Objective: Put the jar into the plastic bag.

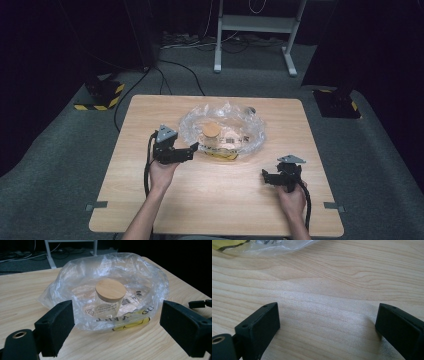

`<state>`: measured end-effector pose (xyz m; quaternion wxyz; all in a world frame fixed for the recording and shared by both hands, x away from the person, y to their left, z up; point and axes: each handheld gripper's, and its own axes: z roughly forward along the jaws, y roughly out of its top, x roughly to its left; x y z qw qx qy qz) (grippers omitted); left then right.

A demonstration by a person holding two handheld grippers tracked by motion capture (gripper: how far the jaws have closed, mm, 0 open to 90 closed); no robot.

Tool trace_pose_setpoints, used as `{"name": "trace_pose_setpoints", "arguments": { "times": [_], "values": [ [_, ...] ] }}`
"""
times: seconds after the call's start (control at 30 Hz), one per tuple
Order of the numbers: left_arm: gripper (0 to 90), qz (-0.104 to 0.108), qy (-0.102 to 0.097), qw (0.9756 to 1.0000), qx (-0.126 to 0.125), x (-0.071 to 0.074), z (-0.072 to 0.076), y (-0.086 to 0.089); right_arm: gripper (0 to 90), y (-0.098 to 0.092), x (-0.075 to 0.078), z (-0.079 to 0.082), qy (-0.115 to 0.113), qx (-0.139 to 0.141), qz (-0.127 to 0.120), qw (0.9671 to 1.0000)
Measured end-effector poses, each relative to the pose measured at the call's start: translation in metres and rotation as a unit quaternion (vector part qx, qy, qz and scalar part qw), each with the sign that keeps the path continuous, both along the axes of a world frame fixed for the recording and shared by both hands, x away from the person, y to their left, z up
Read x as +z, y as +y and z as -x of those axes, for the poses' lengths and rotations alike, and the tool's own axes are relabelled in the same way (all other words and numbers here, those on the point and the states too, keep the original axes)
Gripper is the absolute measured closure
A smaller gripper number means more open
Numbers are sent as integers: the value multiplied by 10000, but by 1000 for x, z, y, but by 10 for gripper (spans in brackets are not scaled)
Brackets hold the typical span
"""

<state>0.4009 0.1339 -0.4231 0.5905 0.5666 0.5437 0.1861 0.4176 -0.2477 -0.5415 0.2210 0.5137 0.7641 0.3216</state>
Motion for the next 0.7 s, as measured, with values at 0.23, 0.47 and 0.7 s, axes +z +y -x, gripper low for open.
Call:
{"name": "trace_pose_setpoints", "arguments": {
  "times": [0.23,0.47,0.7],
  "values": [
    [124,12,20,10000,46,-3,9,6,54,0,0,0,-3,4,4,10000],
    [124,31,44,10000,72,-9,15,10,54,0,0,0,-1,6,8,10000],
    [124,32,125,9999,90,-20,20,13,54,0,0,0,-1,7,8,10000]
  ]
}}
